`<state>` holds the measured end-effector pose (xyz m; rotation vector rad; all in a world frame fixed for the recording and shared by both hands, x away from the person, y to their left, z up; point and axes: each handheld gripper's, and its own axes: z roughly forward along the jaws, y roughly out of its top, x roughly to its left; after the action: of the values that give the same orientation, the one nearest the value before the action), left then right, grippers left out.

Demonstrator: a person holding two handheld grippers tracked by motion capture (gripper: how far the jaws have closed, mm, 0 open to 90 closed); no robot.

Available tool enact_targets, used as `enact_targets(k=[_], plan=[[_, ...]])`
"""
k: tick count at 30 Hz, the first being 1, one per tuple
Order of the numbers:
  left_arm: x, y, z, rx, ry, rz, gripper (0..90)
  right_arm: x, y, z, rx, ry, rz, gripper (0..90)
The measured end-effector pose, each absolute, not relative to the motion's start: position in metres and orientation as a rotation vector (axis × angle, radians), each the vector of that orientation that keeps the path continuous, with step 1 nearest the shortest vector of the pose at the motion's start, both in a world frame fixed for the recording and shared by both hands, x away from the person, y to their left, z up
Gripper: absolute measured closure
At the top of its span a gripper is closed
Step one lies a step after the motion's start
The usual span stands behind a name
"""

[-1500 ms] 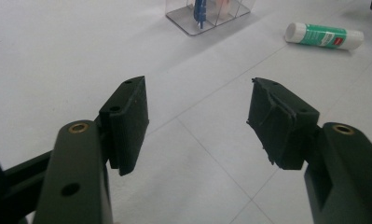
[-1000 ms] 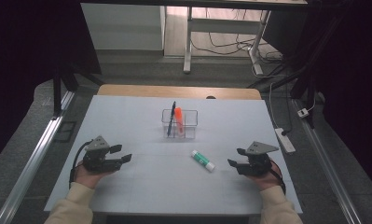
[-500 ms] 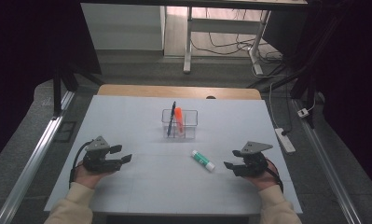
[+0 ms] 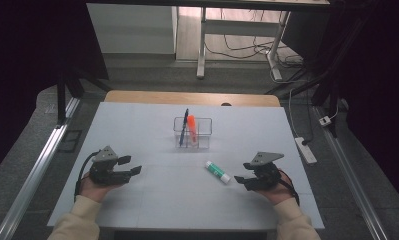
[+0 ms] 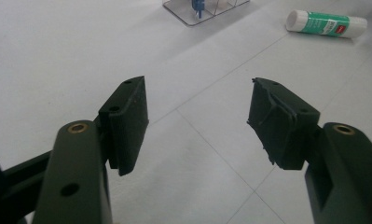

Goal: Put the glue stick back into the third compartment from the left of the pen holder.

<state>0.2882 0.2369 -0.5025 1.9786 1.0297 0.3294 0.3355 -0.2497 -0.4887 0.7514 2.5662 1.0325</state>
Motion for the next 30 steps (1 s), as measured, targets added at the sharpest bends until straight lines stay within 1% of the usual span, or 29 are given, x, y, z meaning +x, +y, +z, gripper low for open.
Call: enact_targets(k=[10,30], plan=[[0.288,0.236,-0.502,1.98,1.026,0.332,37.3,0.337,-0.233,-0.485,0.732,2.617,0.986,38.3],[0.287,0.236,-0.503,1.992,1.017,0.327,37.3,0.351,-0.197,-0.486,0.715,2.726,0.831,37.3]])
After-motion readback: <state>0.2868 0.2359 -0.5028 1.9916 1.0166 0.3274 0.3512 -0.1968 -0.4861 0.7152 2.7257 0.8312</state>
